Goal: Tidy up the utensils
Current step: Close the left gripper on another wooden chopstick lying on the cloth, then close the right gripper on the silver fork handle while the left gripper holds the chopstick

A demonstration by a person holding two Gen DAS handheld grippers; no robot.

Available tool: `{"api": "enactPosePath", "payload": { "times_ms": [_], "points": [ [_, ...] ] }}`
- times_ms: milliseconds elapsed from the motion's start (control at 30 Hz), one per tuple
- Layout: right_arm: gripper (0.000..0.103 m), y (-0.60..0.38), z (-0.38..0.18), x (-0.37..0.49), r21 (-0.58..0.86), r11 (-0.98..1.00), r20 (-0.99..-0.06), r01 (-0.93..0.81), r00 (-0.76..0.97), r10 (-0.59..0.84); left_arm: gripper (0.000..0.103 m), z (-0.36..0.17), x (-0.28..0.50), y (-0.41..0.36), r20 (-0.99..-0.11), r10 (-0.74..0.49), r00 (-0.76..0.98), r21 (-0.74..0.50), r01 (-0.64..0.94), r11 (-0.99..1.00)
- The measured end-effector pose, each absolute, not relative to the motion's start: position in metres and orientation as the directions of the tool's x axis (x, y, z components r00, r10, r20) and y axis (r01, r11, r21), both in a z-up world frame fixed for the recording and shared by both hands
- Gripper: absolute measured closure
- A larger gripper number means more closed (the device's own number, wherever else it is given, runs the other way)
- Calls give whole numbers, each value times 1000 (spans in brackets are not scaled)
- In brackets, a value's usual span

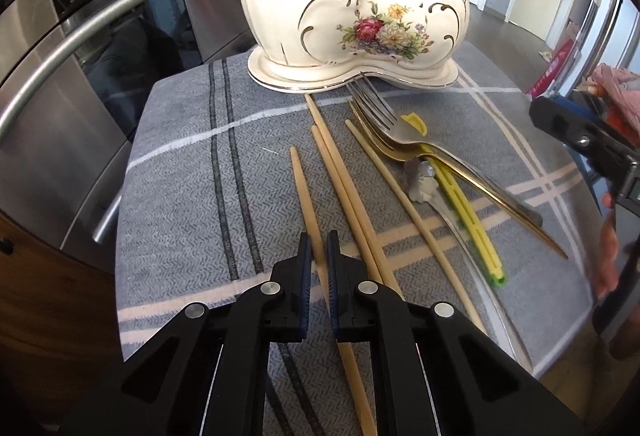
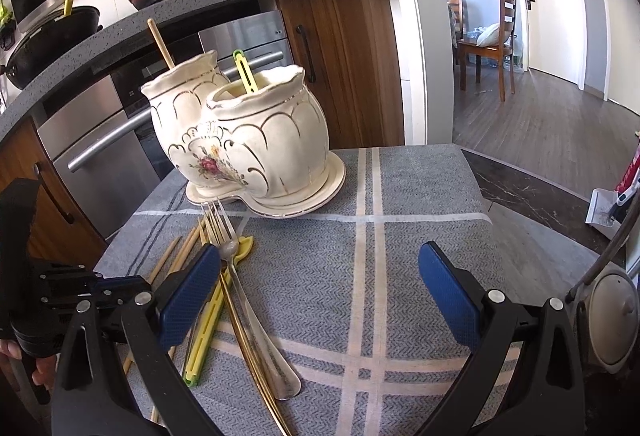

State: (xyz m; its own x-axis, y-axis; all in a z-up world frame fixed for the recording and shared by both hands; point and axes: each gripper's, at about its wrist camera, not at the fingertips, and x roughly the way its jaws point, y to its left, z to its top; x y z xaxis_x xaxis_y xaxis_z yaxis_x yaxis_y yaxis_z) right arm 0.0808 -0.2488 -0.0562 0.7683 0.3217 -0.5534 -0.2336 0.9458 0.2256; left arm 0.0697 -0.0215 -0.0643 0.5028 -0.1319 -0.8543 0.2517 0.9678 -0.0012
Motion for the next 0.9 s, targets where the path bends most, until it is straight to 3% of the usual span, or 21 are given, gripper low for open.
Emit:
{"api": "enactPosePath", "payload": {
  "times_ms": [667, 767, 900],
  "points": [
    [8, -249, -65, 85, 220, 945, -582, -241, 745, 325, 95, -41, 58, -16, -811, -183, 556, -35, 267, 963],
    [22, -248, -62, 84, 202, 941, -586, -273, 736, 339, 95, -37, 56, -14, -803, -197, 562, -44, 274, 961],
    [63, -250, -59, 85, 197, 921, -607, -336, 696, 384, 95, -36, 57, -10, -802, -220, 556, -73, 274, 959]
  ]
}}
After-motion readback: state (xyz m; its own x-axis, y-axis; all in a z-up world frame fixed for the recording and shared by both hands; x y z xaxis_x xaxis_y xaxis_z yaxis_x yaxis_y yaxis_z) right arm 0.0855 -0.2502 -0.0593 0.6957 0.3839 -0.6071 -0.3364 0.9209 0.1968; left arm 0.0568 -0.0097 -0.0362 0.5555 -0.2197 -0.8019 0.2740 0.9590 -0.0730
